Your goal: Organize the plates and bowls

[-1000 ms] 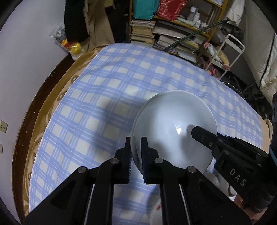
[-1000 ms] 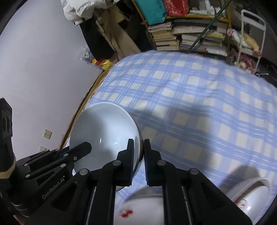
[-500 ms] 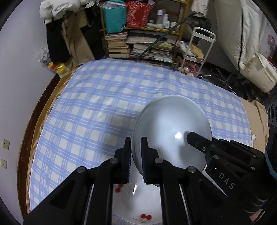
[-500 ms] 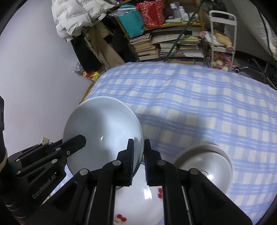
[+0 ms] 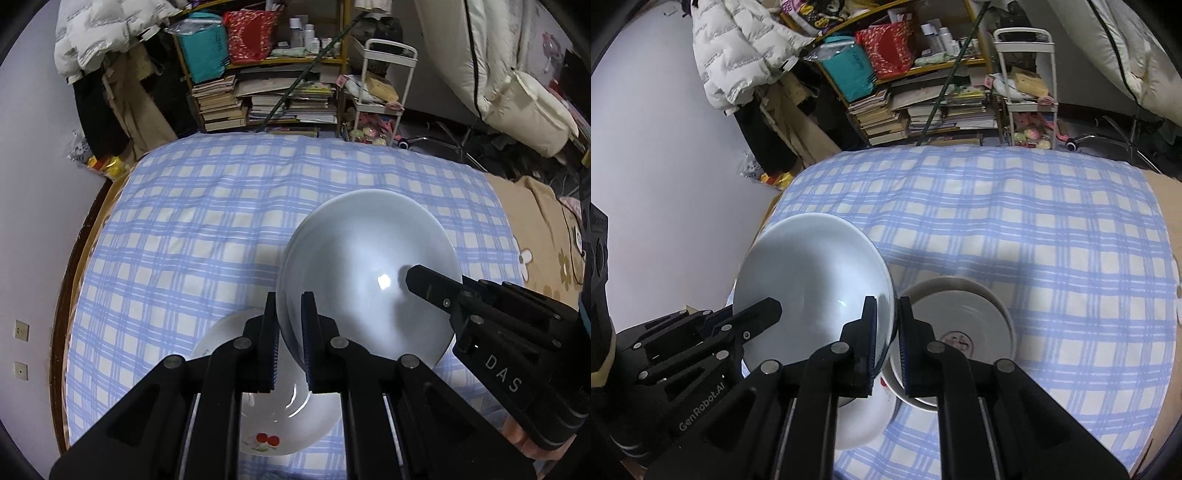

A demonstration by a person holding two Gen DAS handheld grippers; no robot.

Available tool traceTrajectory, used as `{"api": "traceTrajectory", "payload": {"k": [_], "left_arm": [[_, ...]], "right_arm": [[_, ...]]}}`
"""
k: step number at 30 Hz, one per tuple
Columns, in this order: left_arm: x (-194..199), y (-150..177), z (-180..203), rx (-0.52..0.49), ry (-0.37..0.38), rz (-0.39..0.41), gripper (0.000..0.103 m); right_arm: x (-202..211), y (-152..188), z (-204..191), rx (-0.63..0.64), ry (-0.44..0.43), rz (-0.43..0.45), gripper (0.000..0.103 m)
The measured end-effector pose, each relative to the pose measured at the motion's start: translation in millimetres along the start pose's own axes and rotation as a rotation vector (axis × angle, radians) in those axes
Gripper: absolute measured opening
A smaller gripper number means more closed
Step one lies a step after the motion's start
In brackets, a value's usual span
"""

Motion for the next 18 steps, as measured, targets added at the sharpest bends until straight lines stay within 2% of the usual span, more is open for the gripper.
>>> {"api": "traceTrajectory", "payload": {"k": [5, 14, 18], "left_arm": [[-3, 3, 14, -0.018, 0.013, -0.014, 0.01], [-10, 6, 29, -0.033, 0.011, -0.034, 0.01], [-16, 8, 32, -0.029, 0.021, -0.041, 0.01]], "right_arm": [[11, 7, 15, -0.025, 0.001, 0.06, 0.012], [7, 14, 33, -0.058, -0.022, 0.042, 0.012], [5, 16, 36, -0.058, -0.007, 0.038, 0.012]]}}
Point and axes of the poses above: each gripper's, at about its wrist camera, not at the fingertips, and x roughly against the way its jaws point, z to its right, y to its underside, the point moved 4 cm from there along -x, roughly the way its jaws point, and after that the axes turned 7 degrees about -z, right-handed, at the moved point
